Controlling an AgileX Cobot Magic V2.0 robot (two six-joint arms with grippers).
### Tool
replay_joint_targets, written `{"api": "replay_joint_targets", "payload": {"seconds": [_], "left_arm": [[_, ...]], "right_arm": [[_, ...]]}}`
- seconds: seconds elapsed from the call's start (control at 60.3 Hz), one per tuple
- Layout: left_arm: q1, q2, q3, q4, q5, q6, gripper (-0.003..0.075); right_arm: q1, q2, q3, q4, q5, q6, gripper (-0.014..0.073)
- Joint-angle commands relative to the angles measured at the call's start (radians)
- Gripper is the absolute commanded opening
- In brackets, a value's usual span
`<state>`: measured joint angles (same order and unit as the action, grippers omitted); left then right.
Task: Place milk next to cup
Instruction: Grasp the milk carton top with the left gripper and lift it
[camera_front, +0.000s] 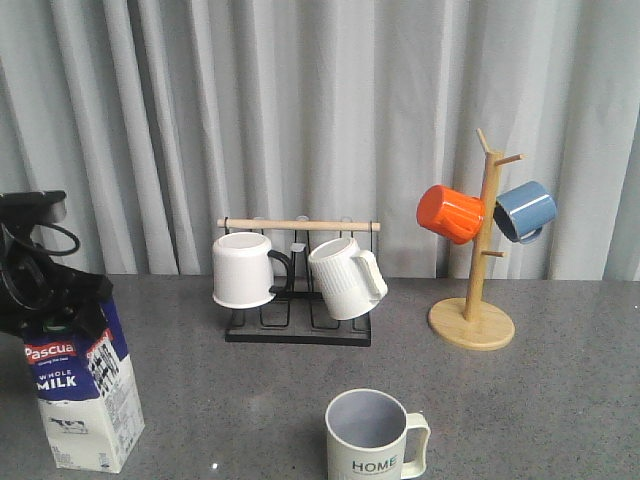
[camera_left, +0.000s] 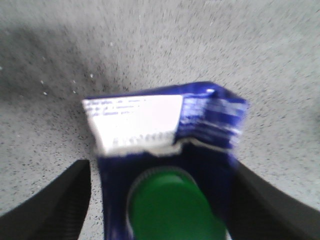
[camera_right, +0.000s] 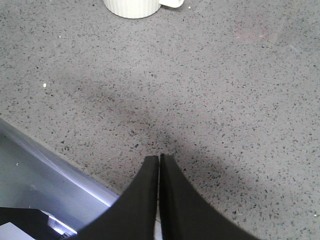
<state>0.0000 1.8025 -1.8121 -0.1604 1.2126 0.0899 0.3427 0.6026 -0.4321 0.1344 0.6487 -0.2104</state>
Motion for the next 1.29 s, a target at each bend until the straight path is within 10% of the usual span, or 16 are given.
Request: {"api": "replay_joint_targets", "payload": {"seconds": [0.0,0.448,0.763,0.946,1.277], "left_arm": [[0.000,-0.026,-0.031,-0.015,-0.043,-0.008,0.0502],[-0.001,-0.025,-0.031,-0.076,-0.029,-0.008,0.0214],[-0.008,-0.035,-0.031,-0.516,-0.024,0.085,0.0001],[-0.067,-0.035,-0.031,-0.658,-0.010,0.198,-0.0008],[-0.232,-0.033,-0.031,-0.392,-0.053,0.129,-0.0008]], "right_arm": [[-0.002,0.002,-0.028,0.003,-0.054,0.000,-0.0006],[-0.002,0.002,-0.028,0.003,-0.059,0.000,-0.0006],[-0.002,0.002,-0.028,0.003,-0.059,0.000,-0.0006],[-0.002,0.002,-0.028,0.003,-0.057,0.000,-0.0006],[-0.002,0.002,-0.028,0.004,-0.057,0.000,-0.0005]]}}
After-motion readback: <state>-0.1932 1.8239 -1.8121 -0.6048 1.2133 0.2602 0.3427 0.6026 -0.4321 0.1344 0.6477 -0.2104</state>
